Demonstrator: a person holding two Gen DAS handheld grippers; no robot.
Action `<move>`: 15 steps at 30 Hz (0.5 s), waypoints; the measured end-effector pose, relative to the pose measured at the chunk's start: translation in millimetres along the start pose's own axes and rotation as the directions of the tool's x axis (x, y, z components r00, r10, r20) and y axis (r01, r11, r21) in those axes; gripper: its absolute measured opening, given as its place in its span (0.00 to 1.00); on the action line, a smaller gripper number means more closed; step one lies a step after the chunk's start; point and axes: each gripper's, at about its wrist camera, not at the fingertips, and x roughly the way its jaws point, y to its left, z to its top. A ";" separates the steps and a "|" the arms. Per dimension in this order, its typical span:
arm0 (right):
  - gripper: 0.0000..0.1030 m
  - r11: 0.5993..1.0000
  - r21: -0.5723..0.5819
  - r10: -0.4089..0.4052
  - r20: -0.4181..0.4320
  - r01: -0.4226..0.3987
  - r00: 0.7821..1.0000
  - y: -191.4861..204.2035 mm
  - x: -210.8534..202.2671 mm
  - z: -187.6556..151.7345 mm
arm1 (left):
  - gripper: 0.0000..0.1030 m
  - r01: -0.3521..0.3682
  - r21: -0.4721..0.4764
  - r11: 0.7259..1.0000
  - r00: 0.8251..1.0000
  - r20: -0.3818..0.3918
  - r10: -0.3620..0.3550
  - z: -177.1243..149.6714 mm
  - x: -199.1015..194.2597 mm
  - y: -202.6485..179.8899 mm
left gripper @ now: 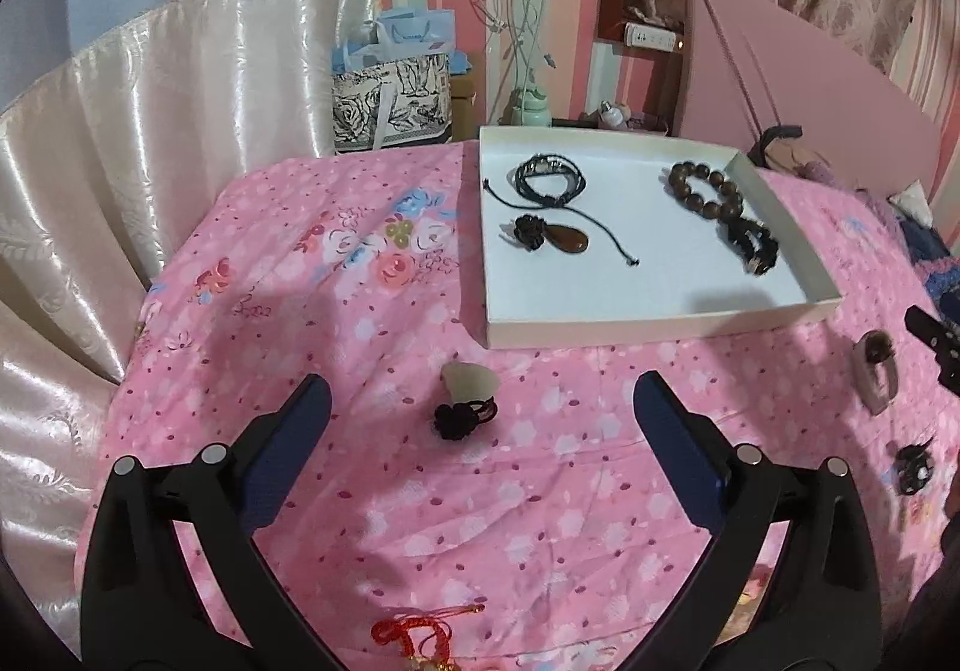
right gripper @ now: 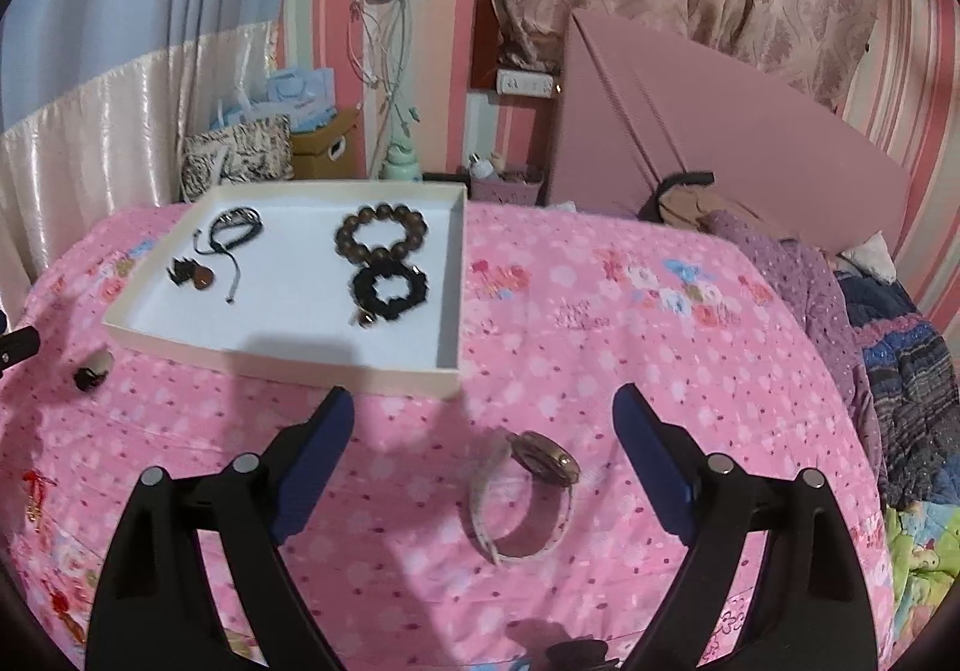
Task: Organize jewelry
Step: 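Move the left tool down around the black hair tie with pale stone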
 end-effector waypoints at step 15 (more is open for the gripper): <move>0.86 0.998 0.055 -0.010 -0.060 0.013 0.998 -23.8 26.6 -22.2 | 0.96 0.001 -0.051 0.999 0.998 -0.062 -0.004 -8.9 44.6 7.1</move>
